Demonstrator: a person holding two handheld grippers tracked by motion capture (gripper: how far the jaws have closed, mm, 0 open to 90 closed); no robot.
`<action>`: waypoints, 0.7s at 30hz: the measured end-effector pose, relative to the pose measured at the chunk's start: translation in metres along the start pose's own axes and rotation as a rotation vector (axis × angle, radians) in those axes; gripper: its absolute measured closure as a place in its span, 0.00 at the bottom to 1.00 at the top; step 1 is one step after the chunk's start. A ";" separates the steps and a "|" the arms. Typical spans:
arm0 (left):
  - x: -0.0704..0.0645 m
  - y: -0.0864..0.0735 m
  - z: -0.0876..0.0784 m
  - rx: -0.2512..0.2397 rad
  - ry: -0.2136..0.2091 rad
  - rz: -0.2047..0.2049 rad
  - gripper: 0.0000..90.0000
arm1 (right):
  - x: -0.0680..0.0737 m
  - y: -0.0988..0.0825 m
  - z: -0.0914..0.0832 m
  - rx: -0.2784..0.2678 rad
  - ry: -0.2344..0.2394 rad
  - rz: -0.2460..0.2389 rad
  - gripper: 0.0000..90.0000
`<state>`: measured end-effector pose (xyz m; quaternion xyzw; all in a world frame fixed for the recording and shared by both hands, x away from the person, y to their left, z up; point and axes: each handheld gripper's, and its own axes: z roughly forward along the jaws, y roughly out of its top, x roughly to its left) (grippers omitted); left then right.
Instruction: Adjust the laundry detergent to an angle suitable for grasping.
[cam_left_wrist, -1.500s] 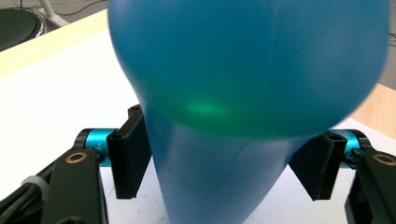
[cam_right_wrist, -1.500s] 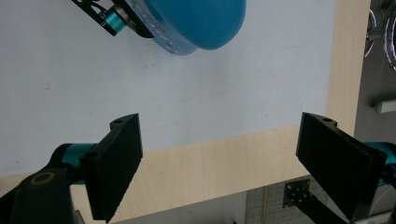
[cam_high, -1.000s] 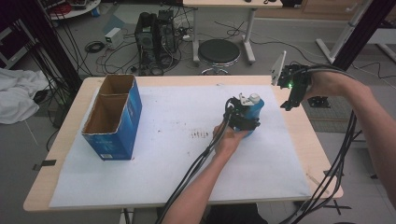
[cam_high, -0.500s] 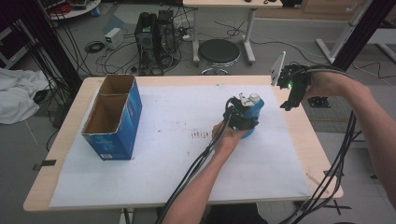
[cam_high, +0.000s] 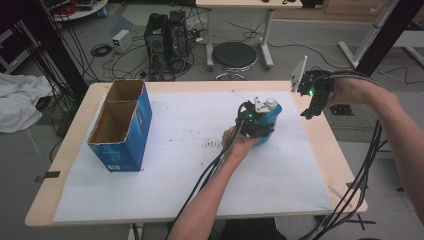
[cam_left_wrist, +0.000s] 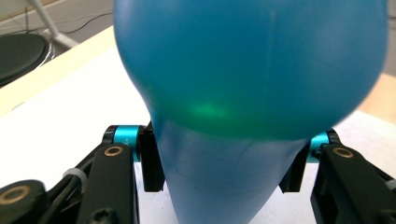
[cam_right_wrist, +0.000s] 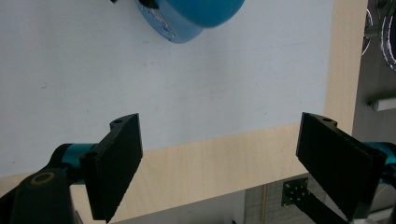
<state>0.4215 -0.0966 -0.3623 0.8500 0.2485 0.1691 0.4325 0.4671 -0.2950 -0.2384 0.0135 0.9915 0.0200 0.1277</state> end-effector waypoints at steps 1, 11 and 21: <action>0.000 0.000 -0.003 -0.025 -0.009 -0.022 0.52 | 0.000 0.000 0.000 0.002 -0.001 0.005 0.15; 0.022 -0.008 -0.047 -0.077 -0.122 0.028 0.52 | 0.002 0.005 -0.001 -0.004 -0.001 0.008 0.15; 0.039 -0.043 -0.084 -0.067 -0.254 0.069 0.52 | 0.004 0.012 -0.002 -0.011 -0.001 0.003 0.15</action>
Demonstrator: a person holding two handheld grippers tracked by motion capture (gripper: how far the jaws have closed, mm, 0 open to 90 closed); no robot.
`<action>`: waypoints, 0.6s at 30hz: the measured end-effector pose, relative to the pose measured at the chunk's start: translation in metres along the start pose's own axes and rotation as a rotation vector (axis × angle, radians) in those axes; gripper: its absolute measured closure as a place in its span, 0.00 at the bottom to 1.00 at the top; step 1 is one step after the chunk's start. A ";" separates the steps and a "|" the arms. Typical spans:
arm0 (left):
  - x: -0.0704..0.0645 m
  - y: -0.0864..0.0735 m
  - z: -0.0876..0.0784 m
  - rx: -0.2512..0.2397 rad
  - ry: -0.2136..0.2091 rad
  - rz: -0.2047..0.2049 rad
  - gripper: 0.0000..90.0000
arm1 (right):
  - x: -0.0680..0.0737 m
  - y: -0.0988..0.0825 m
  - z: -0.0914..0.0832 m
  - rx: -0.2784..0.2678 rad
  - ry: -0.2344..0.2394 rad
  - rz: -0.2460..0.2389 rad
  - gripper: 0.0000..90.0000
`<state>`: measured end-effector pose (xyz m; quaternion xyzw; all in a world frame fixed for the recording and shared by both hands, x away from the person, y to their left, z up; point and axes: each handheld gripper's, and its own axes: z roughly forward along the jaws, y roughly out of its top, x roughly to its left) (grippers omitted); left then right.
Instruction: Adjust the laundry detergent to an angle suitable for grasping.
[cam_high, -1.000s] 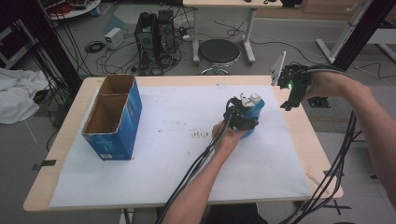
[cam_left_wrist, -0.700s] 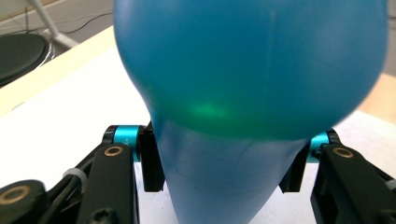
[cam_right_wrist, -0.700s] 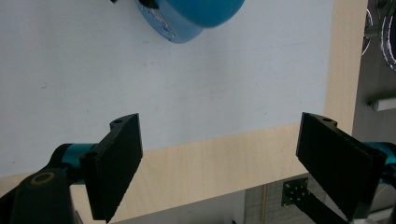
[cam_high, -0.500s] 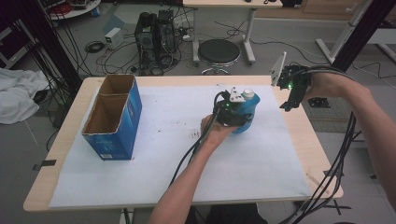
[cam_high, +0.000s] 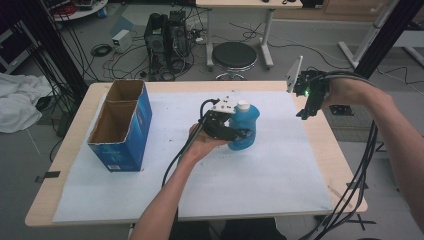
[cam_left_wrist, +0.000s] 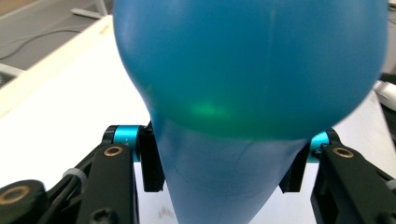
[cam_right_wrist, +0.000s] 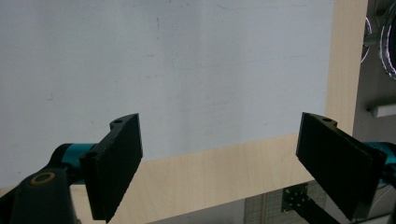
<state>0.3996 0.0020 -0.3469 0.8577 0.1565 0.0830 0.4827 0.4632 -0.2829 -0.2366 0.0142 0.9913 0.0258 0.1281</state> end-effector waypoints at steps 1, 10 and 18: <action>0.000 -0.003 -0.002 0.000 -0.005 0.006 0.52 | 0.000 0.000 0.000 -0.002 -0.003 0.009 0.15; -0.003 -0.040 -0.024 -0.004 -0.113 0.041 0.52 | -0.002 0.007 0.002 0.008 -0.002 -0.052 0.15; -0.006 -0.053 -0.031 0.053 -0.137 0.085 0.52 | 0.004 0.013 0.006 -0.013 0.019 0.024 0.15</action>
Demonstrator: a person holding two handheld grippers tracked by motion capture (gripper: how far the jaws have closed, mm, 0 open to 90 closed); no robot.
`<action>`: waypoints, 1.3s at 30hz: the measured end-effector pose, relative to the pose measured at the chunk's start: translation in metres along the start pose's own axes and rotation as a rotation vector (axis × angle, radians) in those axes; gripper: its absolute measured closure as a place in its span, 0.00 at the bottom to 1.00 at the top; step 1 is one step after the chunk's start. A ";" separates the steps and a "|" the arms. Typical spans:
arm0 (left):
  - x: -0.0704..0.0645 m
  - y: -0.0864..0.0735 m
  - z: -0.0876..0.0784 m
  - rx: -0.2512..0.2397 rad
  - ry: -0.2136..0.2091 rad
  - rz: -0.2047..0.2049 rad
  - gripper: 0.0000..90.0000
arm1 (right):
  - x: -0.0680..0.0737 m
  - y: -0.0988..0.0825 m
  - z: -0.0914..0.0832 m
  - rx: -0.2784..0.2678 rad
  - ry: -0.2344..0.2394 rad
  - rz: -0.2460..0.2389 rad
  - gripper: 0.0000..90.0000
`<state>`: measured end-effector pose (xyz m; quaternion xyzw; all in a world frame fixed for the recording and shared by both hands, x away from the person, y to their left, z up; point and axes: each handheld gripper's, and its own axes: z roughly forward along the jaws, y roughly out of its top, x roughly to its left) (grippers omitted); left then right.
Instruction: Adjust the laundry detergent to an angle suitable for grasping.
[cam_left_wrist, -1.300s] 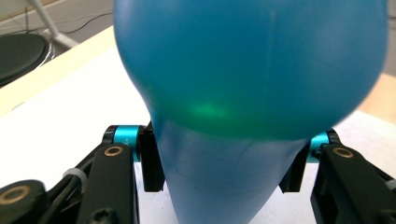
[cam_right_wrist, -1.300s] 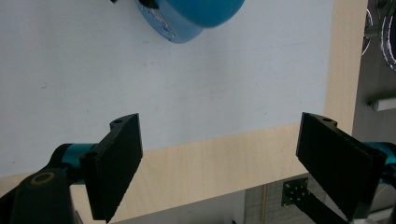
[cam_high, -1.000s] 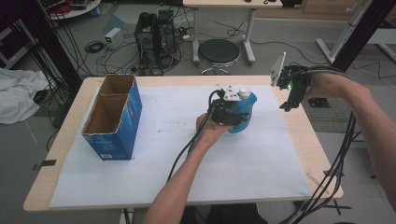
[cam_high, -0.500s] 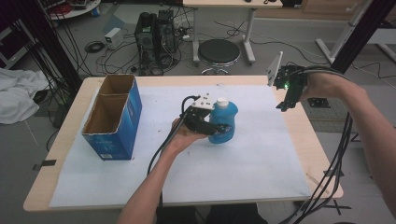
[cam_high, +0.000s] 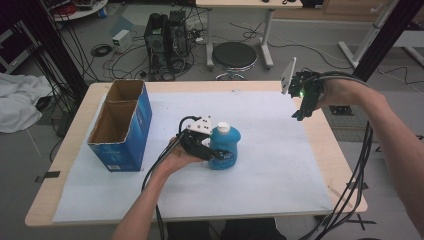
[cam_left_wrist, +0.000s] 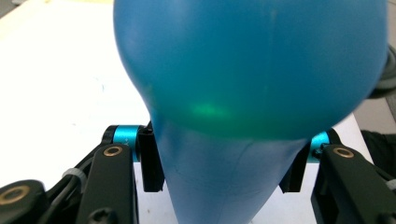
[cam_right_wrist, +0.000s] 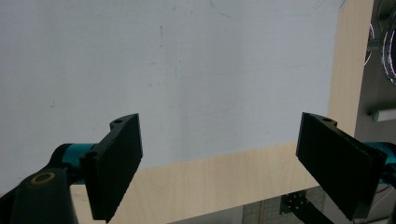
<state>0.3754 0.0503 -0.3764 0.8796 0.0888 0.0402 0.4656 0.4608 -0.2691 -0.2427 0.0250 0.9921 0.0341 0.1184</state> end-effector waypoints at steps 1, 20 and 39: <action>0.001 -0.001 -0.001 0.008 0.001 0.009 0.52 | -0.006 -0.001 -0.001 0.026 -0.014 -0.084 0.15; 0.007 -0.010 -0.002 -0.012 -0.059 0.029 0.52 | -0.005 -0.002 -0.001 0.031 -0.015 -0.091 0.15; 0.005 -0.009 -0.006 0.022 -0.029 -0.022 0.40 | -0.003 0.002 -0.001 0.036 -0.013 -0.104 0.15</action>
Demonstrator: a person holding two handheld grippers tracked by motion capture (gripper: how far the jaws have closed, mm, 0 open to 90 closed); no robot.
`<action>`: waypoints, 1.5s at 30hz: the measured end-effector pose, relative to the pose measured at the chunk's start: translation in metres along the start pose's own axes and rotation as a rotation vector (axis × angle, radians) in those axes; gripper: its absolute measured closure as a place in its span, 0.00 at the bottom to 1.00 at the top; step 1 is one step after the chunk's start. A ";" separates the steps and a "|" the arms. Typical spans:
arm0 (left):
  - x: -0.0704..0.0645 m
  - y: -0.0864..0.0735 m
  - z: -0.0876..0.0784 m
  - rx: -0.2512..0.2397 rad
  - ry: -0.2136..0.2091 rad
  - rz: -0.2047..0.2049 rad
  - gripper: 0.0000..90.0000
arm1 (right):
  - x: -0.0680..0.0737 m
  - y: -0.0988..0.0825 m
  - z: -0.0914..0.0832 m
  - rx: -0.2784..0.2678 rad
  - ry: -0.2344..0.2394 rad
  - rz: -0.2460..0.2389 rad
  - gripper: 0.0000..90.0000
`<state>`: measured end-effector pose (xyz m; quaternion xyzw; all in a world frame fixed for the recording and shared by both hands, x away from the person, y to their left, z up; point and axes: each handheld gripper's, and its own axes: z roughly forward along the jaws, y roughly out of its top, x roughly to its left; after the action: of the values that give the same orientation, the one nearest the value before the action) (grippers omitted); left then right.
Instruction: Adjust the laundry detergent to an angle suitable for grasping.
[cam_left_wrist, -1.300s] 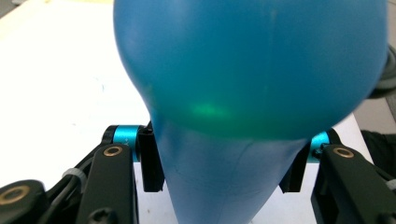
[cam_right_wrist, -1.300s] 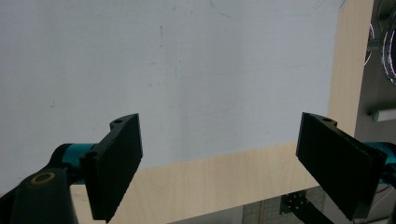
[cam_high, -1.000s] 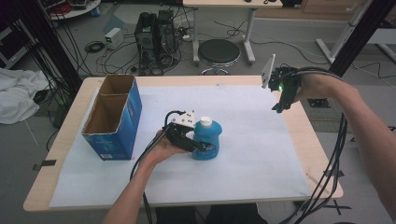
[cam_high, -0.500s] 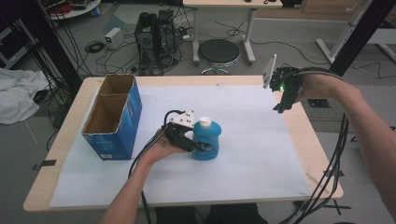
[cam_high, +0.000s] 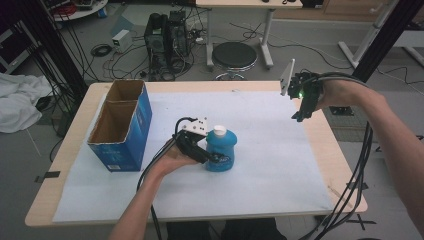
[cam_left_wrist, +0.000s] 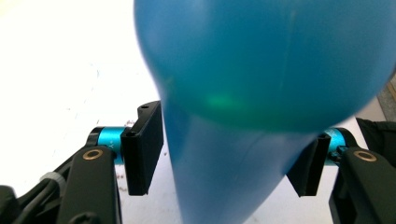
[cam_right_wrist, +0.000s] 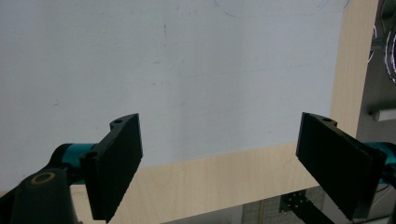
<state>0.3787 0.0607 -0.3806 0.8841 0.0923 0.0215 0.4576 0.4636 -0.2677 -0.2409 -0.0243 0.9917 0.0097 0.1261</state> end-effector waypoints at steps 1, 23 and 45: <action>-0.001 0.000 -0.001 0.006 0.007 -0.004 0.38 | 0.001 0.001 0.000 -0.001 0.001 0.004 0.15; -0.010 0.008 -0.022 0.069 0.017 0.016 0.33 | 0.002 0.011 0.003 0.007 0.006 -0.021 0.15; -0.013 0.009 -0.026 0.107 0.028 0.024 0.27 | 0.004 0.013 0.002 0.011 0.008 -0.019 0.15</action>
<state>0.3636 0.0743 -0.3570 0.9080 0.0893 0.0343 0.4079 0.4598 -0.2552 -0.2438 -0.0332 0.9919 0.0027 0.1226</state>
